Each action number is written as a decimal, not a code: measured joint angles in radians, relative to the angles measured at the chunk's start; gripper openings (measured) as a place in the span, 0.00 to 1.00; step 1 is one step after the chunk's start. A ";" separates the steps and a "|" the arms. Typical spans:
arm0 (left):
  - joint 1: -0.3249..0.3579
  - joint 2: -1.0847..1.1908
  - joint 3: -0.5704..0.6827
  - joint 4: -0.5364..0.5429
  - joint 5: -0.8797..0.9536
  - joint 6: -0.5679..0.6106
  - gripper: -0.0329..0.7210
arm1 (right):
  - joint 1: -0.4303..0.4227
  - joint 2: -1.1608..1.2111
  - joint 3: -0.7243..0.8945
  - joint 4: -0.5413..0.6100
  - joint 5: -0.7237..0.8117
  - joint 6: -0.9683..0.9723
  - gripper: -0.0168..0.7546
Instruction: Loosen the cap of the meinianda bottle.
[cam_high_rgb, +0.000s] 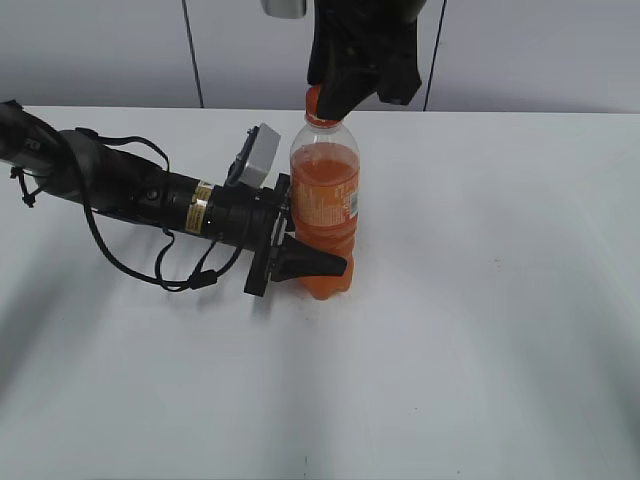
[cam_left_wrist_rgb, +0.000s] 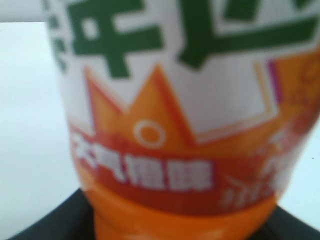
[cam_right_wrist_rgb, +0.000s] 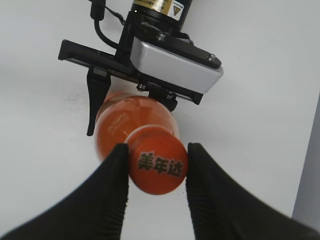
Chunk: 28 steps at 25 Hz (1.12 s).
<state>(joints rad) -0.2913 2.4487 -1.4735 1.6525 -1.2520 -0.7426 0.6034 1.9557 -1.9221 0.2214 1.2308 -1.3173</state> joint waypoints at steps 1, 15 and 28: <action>0.000 0.000 0.000 0.000 0.000 0.001 0.57 | 0.000 0.000 0.000 0.003 0.000 -0.032 0.37; 0.000 0.000 0.000 0.002 0.002 -0.009 0.57 | 0.000 -0.009 -0.002 0.045 -0.001 -0.367 0.34; 0.000 0.000 0.000 0.002 0.002 -0.009 0.57 | 0.000 -0.037 -0.010 0.068 -0.004 -0.344 0.33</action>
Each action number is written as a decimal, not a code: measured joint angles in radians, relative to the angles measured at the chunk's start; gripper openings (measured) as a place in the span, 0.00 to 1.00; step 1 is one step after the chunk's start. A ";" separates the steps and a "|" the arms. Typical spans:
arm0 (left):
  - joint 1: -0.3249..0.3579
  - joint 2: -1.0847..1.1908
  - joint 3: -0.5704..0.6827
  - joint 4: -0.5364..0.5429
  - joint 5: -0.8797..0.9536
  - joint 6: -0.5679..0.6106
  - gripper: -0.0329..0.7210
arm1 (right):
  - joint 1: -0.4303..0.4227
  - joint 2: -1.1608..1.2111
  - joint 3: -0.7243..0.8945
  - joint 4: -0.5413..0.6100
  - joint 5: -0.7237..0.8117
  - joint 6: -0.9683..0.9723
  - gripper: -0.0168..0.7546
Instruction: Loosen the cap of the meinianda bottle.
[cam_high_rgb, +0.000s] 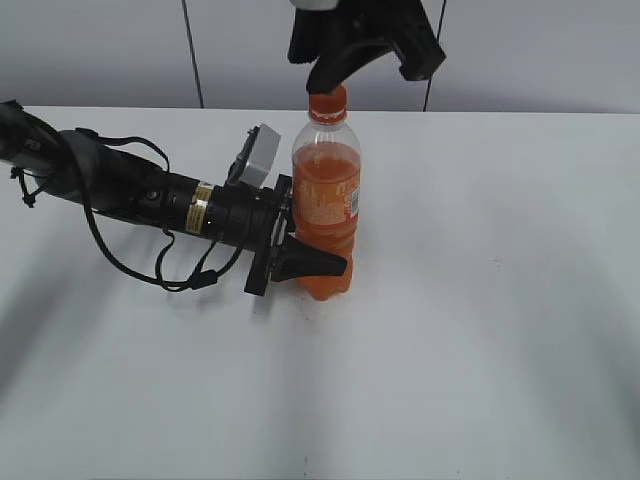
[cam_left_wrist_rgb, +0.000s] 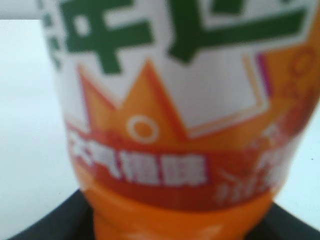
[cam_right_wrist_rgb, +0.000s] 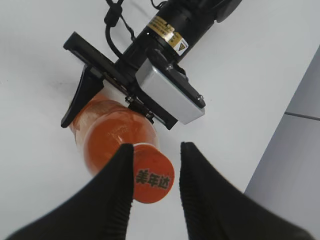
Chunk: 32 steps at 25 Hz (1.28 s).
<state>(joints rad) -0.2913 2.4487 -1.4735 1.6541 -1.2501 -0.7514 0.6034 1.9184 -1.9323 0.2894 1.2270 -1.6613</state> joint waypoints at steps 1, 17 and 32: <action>0.000 0.000 0.000 0.000 0.000 0.000 0.57 | 0.000 -0.005 -0.001 0.009 0.000 0.036 0.33; 0.000 0.000 0.000 -0.004 0.001 -0.006 0.57 | 0.000 -0.015 -0.003 -0.008 0.000 1.178 0.50; 0.000 0.000 0.000 -0.007 0.001 -0.008 0.57 | 0.000 -0.015 -0.011 -0.073 0.000 1.888 0.66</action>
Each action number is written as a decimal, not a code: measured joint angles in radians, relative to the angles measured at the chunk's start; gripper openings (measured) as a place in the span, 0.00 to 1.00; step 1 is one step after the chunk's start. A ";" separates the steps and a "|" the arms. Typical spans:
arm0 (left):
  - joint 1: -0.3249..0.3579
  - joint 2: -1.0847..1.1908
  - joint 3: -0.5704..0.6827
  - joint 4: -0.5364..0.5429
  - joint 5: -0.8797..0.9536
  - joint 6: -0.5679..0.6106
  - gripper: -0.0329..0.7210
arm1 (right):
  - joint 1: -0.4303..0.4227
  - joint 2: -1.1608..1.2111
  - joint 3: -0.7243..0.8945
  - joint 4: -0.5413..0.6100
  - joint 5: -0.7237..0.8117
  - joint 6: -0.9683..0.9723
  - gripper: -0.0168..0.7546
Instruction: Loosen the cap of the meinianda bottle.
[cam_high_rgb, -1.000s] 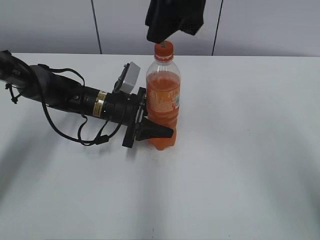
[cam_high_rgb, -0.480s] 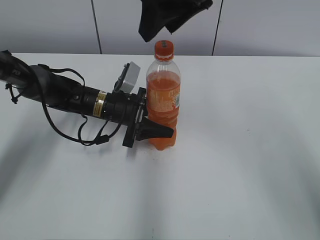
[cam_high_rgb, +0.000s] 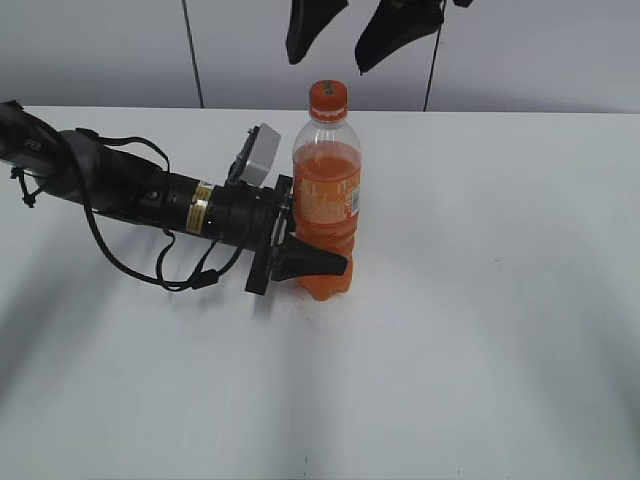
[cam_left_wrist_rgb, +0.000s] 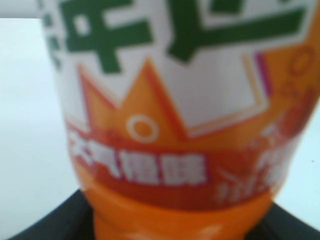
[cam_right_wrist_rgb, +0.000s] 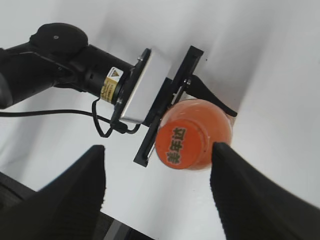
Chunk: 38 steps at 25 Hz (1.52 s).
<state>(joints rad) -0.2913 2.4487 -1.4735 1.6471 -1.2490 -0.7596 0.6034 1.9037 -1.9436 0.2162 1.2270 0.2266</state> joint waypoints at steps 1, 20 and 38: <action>0.000 0.000 0.000 0.000 0.000 -0.001 0.57 | 0.000 0.000 0.000 -0.019 0.000 0.023 0.66; 0.000 0.000 0.000 -0.001 0.001 -0.015 0.57 | 0.000 0.062 0.000 -0.014 0.000 0.065 0.66; 0.000 0.000 0.000 -0.001 0.001 -0.016 0.57 | 0.000 0.077 0.000 -0.038 0.000 0.065 0.50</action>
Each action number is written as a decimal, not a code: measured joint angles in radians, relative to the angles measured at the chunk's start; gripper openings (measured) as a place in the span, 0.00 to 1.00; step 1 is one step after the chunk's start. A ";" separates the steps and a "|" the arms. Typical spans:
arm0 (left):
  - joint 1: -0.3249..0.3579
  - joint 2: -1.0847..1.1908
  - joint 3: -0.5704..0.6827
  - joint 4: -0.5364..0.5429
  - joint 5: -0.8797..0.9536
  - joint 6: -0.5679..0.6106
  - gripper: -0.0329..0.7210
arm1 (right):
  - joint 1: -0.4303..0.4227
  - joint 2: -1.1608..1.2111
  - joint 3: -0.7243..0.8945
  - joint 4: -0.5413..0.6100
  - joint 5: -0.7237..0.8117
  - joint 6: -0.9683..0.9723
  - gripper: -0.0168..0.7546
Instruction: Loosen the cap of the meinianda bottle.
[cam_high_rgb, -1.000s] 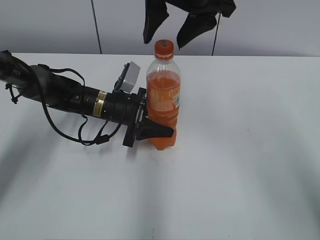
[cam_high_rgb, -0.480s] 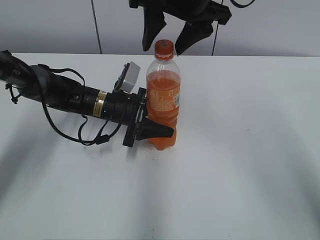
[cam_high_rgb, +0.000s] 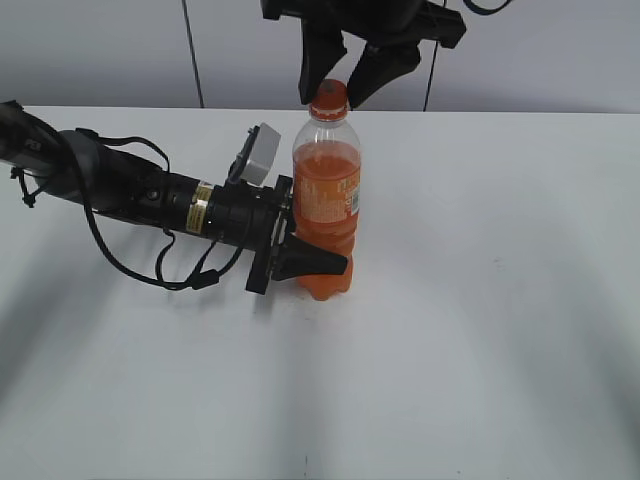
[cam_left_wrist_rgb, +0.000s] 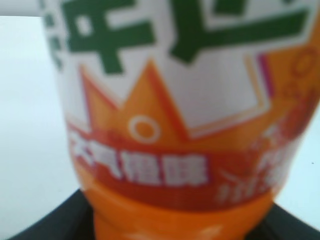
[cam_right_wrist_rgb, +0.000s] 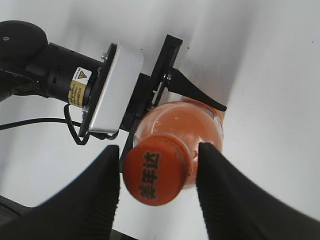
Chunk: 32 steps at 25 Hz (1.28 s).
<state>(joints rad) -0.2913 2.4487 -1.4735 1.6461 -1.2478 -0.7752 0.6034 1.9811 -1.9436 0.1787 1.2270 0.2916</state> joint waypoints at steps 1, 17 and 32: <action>0.000 0.000 0.000 0.000 0.000 0.000 0.57 | 0.000 0.000 0.000 -0.001 0.000 0.000 0.48; 0.000 0.000 0.000 -0.002 0.001 -0.002 0.57 | 0.000 0.000 0.000 0.002 -0.004 -0.217 0.38; 0.001 0.000 0.000 0.000 0.000 -0.003 0.57 | 0.000 0.000 -0.002 0.030 -0.005 -1.065 0.37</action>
<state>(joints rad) -0.2904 2.4487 -1.4735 1.6465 -1.2474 -0.7778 0.6034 1.9811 -1.9457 0.2084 1.2222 -0.7737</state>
